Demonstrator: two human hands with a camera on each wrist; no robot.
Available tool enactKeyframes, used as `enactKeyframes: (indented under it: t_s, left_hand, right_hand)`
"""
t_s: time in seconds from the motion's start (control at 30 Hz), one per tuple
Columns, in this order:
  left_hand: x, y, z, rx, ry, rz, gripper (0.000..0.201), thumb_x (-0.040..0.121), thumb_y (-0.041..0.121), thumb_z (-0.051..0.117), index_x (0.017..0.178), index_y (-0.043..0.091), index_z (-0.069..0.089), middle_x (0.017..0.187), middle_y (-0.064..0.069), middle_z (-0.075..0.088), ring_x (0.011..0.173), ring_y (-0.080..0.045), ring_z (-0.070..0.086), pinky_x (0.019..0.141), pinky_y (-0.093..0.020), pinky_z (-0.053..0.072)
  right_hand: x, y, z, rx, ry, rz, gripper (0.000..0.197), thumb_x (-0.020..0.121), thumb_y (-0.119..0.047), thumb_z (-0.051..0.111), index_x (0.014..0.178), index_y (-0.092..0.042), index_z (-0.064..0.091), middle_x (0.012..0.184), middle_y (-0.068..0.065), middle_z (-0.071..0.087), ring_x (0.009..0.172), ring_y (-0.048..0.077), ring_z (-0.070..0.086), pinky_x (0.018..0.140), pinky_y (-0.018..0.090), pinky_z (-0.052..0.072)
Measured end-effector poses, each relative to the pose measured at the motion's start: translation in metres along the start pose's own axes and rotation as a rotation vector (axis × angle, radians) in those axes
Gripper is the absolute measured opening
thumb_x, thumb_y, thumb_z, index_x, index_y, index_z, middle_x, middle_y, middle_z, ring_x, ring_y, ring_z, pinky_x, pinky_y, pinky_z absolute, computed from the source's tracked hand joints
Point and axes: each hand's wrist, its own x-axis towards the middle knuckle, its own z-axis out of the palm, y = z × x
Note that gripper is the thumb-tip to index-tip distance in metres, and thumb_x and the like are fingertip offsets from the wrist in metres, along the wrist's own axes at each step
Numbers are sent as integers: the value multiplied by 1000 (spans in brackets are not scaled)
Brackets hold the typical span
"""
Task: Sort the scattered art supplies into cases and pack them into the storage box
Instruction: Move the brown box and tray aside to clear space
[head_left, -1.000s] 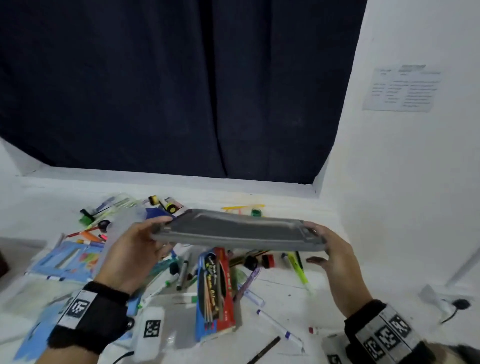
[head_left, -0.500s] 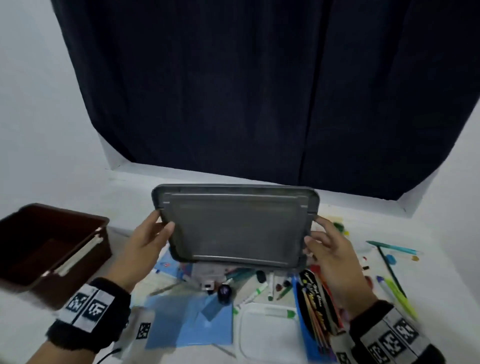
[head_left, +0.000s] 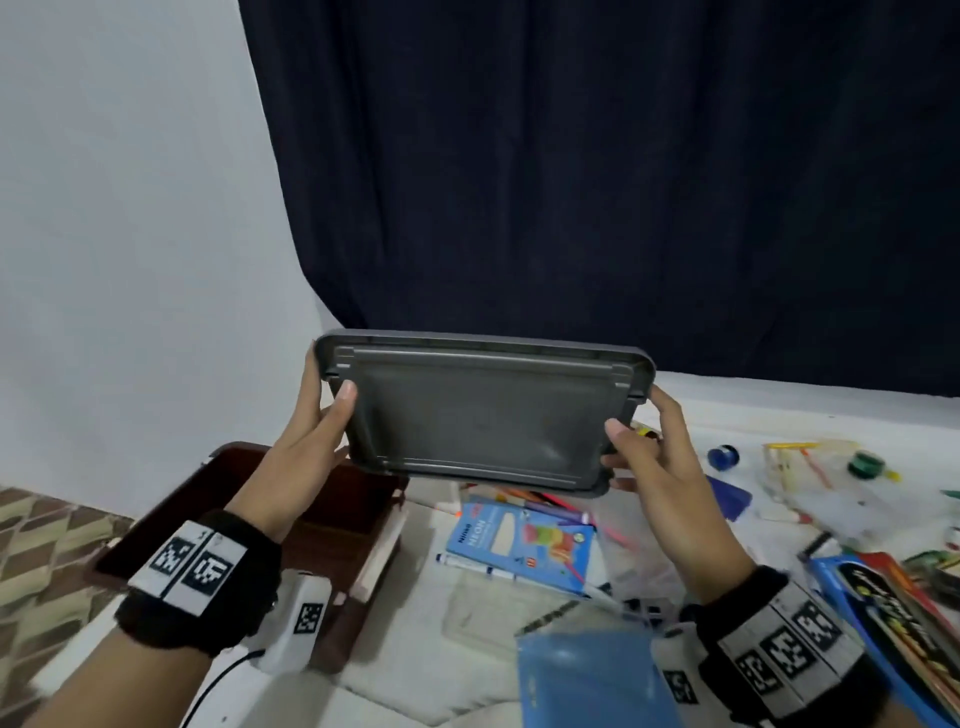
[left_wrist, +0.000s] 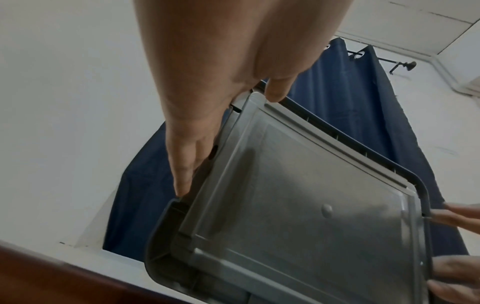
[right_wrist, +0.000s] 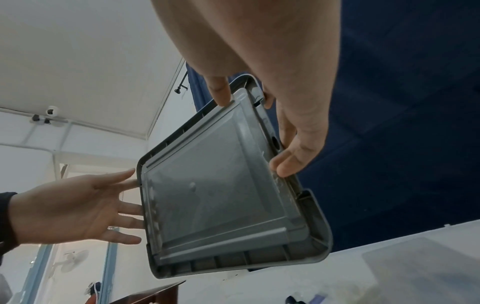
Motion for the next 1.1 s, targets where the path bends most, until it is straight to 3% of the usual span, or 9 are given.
enactKeyframes:
  t_s: [0.1, 0.23, 0.3, 0.4, 0.57, 0.67, 0.77, 0.97, 1.1]
  left_hand:
    - [10, -5, -36, 59, 58, -33, 41, 96, 63, 40, 131, 78, 24, 138, 33, 50, 134, -5, 47, 111, -40, 37]
    - [30, -21, -86, 99, 90, -94, 63, 87, 80, 42, 145, 58, 33, 146, 19, 50, 132, -8, 51, 113, -43, 37]
    - [43, -30, -109, 122, 76, -133, 73, 80, 85, 43, 145, 52, 38, 143, 16, 54, 127, -8, 56, 113, -44, 38]
    - [64, -42, -142, 143, 42, -203, 74, 74, 90, 42, 138, 53, 43, 145, 11, 53, 127, -9, 55, 114, -46, 37]
    - [95, -65, -194, 239, -55, -326, 78, 67, 99, 33, 133, 58, 43, 142, 12, 54, 130, -8, 52, 117, -46, 34]
    - [105, -81, -219, 282, -95, -379, 75, 67, 100, 29, 126, 56, 48, 133, 20, 60, 129, -4, 53, 117, -43, 33]
    - [109, -93, -236, 318, -170, -415, 71, 68, 99, 26, 121, 57, 50, 132, 22, 61, 123, 1, 57, 114, -38, 35]
    - [115, -113, -262, 346, -363, -455, 74, 71, 95, 30, 128, 53, 51, 137, 23, 58, 124, 1, 57, 116, -40, 36]
    - [119, -124, -276, 392, -499, -456, 70, 73, 90, 37, 130, 52, 52, 141, 24, 54, 129, 0, 53, 117, -41, 35]
  right_hand:
    - [10, -1, 34, -17, -42, 20, 30, 100, -32, 53, 127, -43, 45, 91, -18, 73, 87, 2, 68, 83, 29, 49]
    - [28, 7, 77, -10, -122, 78, 34, 98, -44, 54, 130, -37, 49, 106, -14, 73, 100, 0, 67, 92, 30, 51]
    - [40, 16, 100, -4, -161, 136, 54, 88, -63, 58, 137, -43, 45, 125, -11, 67, 115, 8, 62, 102, 37, 49]
    - [57, 24, 134, 14, -215, 183, 44, 86, -66, 53, 128, -52, 50, 127, -16, 63, 115, 8, 62, 102, 41, 47]
    - [80, 33, 175, 5, -267, 298, 60, 88, -71, 37, 138, -39, 48, 135, -11, 59, 108, 7, 66, 106, 44, 46]
    - [88, 40, 189, -13, -289, 364, 54, 88, -71, 33, 126, -41, 57, 121, -11, 69, 108, 7, 67, 105, 43, 46]
    - [86, 44, 200, -10, -294, 396, 49, 86, -70, 37, 119, -42, 60, 122, -12, 68, 112, 10, 66, 105, 41, 46]
    - [72, 56, 217, 7, -255, 402, 82, 74, -85, 50, 141, -38, 49, 140, -12, 56, 126, 10, 57, 110, 40, 42]
    - [61, 57, 228, -11, -162, 431, 72, 79, -77, 55, 129, -26, 61, 130, 1, 65, 119, 16, 62, 109, 40, 42]
